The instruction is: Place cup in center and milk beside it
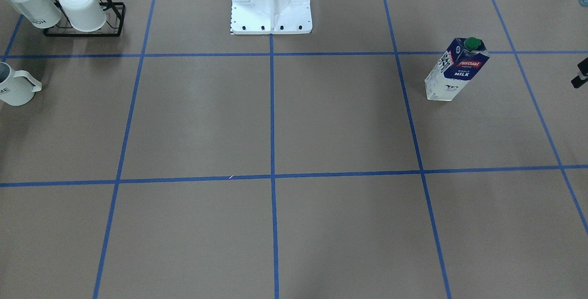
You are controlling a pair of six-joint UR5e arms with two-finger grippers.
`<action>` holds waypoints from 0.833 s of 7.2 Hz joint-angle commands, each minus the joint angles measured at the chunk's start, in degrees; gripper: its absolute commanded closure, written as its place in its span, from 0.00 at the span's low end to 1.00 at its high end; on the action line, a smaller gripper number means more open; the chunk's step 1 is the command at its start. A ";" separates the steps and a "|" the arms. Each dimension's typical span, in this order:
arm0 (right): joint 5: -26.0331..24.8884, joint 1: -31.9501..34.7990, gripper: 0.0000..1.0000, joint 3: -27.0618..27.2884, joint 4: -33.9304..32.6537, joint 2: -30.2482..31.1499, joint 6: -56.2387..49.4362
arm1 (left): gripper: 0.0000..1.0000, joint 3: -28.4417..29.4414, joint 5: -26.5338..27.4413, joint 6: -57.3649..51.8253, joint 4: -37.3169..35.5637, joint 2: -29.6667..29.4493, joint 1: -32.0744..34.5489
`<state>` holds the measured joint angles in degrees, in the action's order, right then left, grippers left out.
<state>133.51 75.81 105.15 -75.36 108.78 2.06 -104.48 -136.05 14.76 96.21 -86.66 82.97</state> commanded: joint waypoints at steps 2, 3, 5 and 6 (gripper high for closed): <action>-0.09 -3.29 0.01 -3.52 0.56 -1.01 0.40 | 0.02 -0.20 -0.09 0.09 0.03 0.27 0.00; -0.09 -3.74 0.01 -5.99 0.65 -2.86 0.40 | 0.02 -0.29 -0.09 0.01 0.03 0.27 0.00; 0.17 -6.72 0.01 -7.76 0.74 -4.46 0.40 | 0.02 -0.82 0.00 0.09 -0.15 0.36 0.08; 0.26 -7.60 0.03 -7.86 0.74 -4.46 0.40 | 0.02 -0.90 0.00 0.09 -0.15 0.36 0.00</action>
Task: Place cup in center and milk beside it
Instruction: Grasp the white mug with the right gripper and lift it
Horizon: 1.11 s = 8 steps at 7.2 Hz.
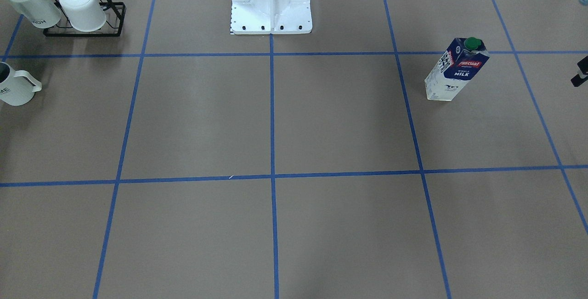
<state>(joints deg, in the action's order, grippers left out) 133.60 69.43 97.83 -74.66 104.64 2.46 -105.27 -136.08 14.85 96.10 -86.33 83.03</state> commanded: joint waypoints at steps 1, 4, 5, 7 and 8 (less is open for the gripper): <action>0.26 -1.31 0.45 -0.45 0.04 -0.31 0.00 | 0.02 -0.20 -0.06 0.01 -0.04 -0.07 0.03; 0.26 -1.14 1.00 1.83 0.04 0.30 -0.26 | 0.02 -0.29 -0.06 3.44 0.22 -0.07 -0.06; 0.43 -0.96 1.00 4.80 -0.14 1.26 0.00 | 0.02 -0.20 -0.06 3.44 0.14 -0.07 -0.06; 0.08 -0.61 1.00 11.57 -1.45 1.10 0.09 | 0.02 -0.11 -0.06 3.44 0.22 -0.07 -0.06; 0.08 -0.70 1.00 12.55 -4.94 -4.48 7.05 | 0.02 -0.11 -0.06 3.44 0.22 -0.07 -0.06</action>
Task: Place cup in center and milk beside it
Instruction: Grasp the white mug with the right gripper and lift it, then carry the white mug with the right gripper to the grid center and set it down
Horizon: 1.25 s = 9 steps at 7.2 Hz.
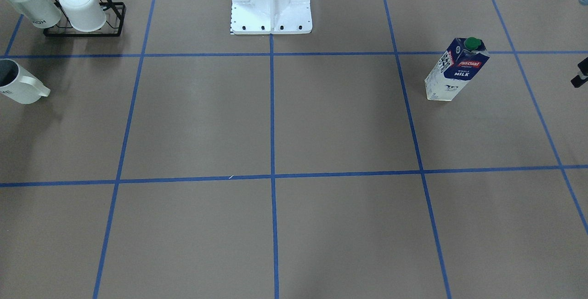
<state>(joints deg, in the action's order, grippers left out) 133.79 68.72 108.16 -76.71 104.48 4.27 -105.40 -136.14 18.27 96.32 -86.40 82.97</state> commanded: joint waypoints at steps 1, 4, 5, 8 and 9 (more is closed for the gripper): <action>-0.54 -4.08 1.00 2.05 -7.71 -12.98 14.18 | 0.02 0.02 0.00 0.10 0.01 0.00 0.00; -9.39 -17.00 1.00 -1.89 -20.47 -37.87 22.66 | 0.02 0.11 0.00 0.10 0.09 0.00 0.00; -10.64 -21.39 1.00 -3.64 -20.06 -42.21 27.76 | 0.02 0.02 -0.09 0.10 0.09 0.00 0.00; -17.23 -31.53 1.00 -10.20 -19.97 -55.56 46.13 | 0.02 0.02 -0.09 0.01 0.09 0.00 0.00; -17.51 -31.54 1.00 -17.56 -19.97 -61.35 46.35 | 0.02 0.02 -0.09 0.01 0.09 0.00 0.00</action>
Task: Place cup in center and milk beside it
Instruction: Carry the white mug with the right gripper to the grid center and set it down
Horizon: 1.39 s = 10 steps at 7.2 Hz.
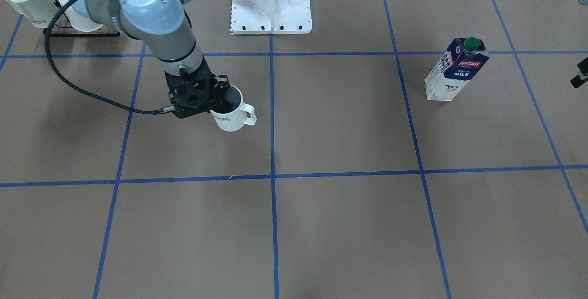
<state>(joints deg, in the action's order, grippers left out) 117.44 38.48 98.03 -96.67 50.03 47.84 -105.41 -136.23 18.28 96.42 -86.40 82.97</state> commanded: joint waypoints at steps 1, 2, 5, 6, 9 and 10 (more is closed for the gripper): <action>-1.25 -1.30 1.00 -14.11 2.77 -10.01 2.35 | 0.02 0.02 0.00 0.00 0.00 0.09 -0.09; -1.59 -1.30 1.00 -18.88 9.85 -10.21 2.52 | 0.02 0.11 -1.22 0.00 -0.09 0.09 -0.09; -1.60 -1.22 1.00 -20.51 12.11 -10.30 2.87 | 0.02 0.02 -1.32 0.08 0.00 0.09 -0.09; -1.60 -1.22 1.00 -20.60 12.12 -10.30 2.96 | 0.02 0.02 -1.32 0.08 0.00 0.09 -0.09; -2.39 -1.22 0.00 -20.68 12.20 -10.74 5.06 | 0.02 0.02 -2.19 0.08 -0.18 0.00 -0.09; -2.30 -1.04 0.00 -20.51 12.20 -11.52 5.07 | 0.02 -0.24 -2.20 0.26 -0.26 -0.26 -0.09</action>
<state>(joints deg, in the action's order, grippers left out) 115.17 37.33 77.40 -84.50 39.25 52.37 -105.47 -138.18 18.41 96.26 -86.43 82.88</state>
